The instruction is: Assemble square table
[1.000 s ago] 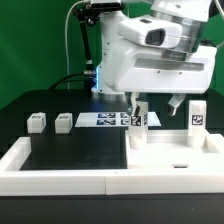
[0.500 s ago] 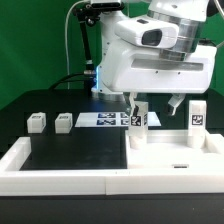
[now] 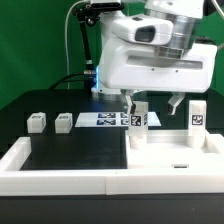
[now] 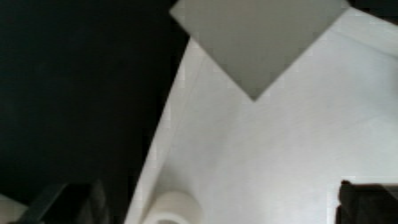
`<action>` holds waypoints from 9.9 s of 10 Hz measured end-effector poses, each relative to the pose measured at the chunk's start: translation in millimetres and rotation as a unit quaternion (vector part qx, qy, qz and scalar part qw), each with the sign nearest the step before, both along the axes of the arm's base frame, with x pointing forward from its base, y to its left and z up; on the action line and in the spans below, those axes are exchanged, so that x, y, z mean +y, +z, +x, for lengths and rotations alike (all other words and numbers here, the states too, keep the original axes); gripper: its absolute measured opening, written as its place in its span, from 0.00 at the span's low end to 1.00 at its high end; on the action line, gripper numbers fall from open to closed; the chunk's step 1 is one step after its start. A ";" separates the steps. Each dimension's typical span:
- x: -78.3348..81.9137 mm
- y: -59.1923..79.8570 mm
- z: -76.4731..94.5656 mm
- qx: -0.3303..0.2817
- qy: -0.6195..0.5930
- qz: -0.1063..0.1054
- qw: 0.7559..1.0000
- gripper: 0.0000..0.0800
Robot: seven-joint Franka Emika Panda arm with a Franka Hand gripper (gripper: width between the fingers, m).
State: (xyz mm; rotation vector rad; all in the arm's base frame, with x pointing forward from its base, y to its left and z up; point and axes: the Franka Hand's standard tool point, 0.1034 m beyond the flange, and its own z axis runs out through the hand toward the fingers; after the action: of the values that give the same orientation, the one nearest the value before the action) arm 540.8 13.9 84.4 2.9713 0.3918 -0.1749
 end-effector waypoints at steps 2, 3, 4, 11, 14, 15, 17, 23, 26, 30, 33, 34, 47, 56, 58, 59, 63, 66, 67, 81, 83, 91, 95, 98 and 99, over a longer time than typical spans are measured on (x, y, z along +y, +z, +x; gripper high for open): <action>-6.0 -0.4 -6.2 0.010 -0.073 0.018 0.997 0.81; -7.6 1.6 -8.9 0.024 -0.108 0.035 0.993 0.81; -11.1 3.1 -7.0 0.023 -0.111 0.036 0.993 0.81; -67.5 0.4 -15.0 0.033 -0.069 0.041 0.996 0.81; -105.9 -3.1 -25.8 0.036 -0.066 0.042 0.996 0.81; -112.6 -5.6 -30.4 0.039 -0.073 0.042 0.996 0.81; -123.9 -5.1 -31.7 0.038 -0.079 0.041 0.995 0.81; -177.1 -16.8 -67.6 0.047 -0.136 0.037 0.989 0.81; -184.2 -24.2 -81.1 0.049 -0.143 0.033 0.988 0.81; -176.4 -27.7 -87.4 0.055 -0.138 0.036 0.988 0.81; -168.5 -35.1 -107.5 0.064 -0.089 0.048 0.993 0.81; -167.5 -35.3 -113.1 0.066 -0.086 0.050 0.993 0.81; -152.8 -49.4 -136.5 0.117 -0.087 0.054 0.988 0.81; -155.8 -59.0 -151.6 0.324 -0.097 -0.003 0.941 0.81; -155.9 -59.1 -151.6 0.324 -0.097 -0.003 0.941 0.81; -155.9 -59.2 -152.0 0.324 -0.097 -0.003 0.941 0.81; -156.3 -66.8 -175.1 0.337 -0.117 -0.010 0.934 0.81; -158.2 -72.2 -185.5 0.350 -0.117 -0.008 0.929 0.81; -157.6 -72.1 -185.2 0.350 -0.117 -0.008 0.929 0.81; -157.5 -74.6 -186.4 0.369 -0.117 -0.012 0.922 0.36; -155.0 -73.8 -185.5 0.368 -0.117 -0.012 0.922 0.36; -124.1 -6.0 -147.4 0.366 -0.118 -0.008 0.923 0.36; -117.5 -12.9 -132.9 0.244 -0.111 0.009 0.963 0.36; -101.0 3.5 -107.2 0.162 -0.108 0.031 0.980 0.36; -102.8 8.3 -95.0 0.124 -0.101 0.034 0.987 0.36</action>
Offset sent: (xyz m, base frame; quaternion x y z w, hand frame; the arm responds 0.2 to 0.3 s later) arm -0.0057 -0.0074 0.0117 0.0538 -0.0261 0.0626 0.9962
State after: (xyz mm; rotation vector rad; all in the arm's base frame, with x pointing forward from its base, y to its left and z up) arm 445.8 -88.9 92.7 3.0605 0.1223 -0.5671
